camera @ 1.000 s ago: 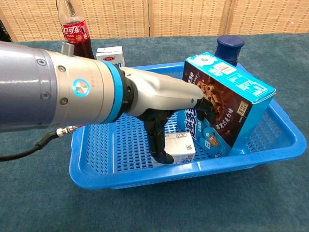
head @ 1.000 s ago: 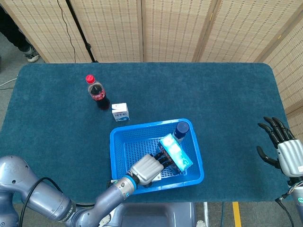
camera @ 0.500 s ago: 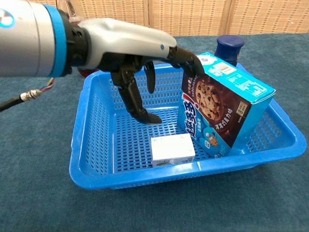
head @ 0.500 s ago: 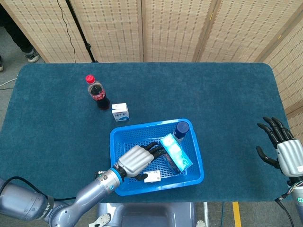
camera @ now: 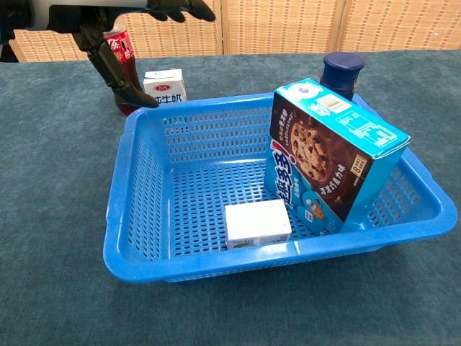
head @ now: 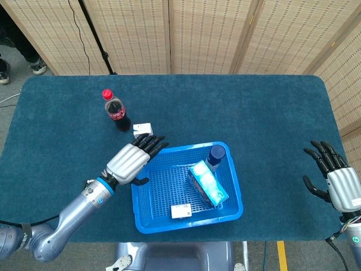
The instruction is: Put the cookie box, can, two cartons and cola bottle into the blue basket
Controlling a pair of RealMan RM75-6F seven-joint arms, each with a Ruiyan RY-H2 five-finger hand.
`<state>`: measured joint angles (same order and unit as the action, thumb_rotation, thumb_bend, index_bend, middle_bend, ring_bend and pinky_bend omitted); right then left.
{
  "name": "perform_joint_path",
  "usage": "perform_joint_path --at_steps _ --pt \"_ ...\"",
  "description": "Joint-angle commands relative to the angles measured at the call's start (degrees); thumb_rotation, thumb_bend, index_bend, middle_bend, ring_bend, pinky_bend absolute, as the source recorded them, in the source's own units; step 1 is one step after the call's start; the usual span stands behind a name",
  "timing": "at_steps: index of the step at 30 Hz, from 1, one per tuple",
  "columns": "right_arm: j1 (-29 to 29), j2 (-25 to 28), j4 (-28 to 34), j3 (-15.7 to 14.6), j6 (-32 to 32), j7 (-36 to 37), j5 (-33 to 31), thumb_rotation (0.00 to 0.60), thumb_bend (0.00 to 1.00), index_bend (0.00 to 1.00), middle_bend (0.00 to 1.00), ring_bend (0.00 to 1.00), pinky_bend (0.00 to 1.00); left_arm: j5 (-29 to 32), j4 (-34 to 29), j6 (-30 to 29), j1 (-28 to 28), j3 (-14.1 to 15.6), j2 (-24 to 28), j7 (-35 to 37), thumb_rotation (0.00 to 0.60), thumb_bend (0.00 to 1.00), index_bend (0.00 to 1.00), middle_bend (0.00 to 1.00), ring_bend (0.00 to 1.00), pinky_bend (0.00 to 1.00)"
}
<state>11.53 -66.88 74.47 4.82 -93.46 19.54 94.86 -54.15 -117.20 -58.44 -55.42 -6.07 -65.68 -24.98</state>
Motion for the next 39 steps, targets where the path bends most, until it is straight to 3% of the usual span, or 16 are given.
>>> perform_joint_path --at_steps 1,13,22,32,35,39 --pt "0.0 0.0 0.0 0.0 0.1 0.0 -0.1 0.6 0.39 0.17 0.11 0.08 0.21 2.0 5.0 -0.1 0.1 -1.0 -0.5 0.2 0.6 0.19 0.0 0.0 0.0 0.0" --pt "0.4 -0.2 -0.7 0.3 1.3 0.1 -1.0 0.6 0.39 0.17 0.11 0.08 0.21 14.4 18.4 3.1 -3.9 -3.0 -4.7 -6.1 0.6 0.19 0.0 0.0 0.0 0.0" --pt "0.6 -0.6 -1.2 0.4 2.0 -0.3 -1.3 0.6 0.39 0.17 0.11 0.08 0.21 26.0 28.3 9.4 -8.9 -3.6 -11.6 -9.5 0.6 0.19 0.0 0.0 0.0 0.0" --pt "0.9 -0.9 -2.0 0.5 2.8 0.3 -2.0 0.6 0.39 0.17 0.11 0.08 0.21 28.0 33.0 10.9 -11.2 -3.9 -16.0 -9.3 0.6 0.19 0.0 0.0 0.0 0.0" --pt "1.1 -0.9 -2.1 0.4 3.0 0.7 -1.7 0.6 0.39 0.17 0.11 0.08 0.21 28.7 34.6 11.0 -11.6 -3.9 -17.4 -9.3 0.6 0.19 0.0 0.0 0.0 0.07" --pt "1.1 -1.0 -2.2 0.3 3.1 0.7 -1.6 0.6 0.39 0.17 0.11 0.08 0.21 29.9 37.3 11.1 -12.4 -3.7 -19.7 -10.0 0.6 0.2 0.0 0.0 0.0 0.31"
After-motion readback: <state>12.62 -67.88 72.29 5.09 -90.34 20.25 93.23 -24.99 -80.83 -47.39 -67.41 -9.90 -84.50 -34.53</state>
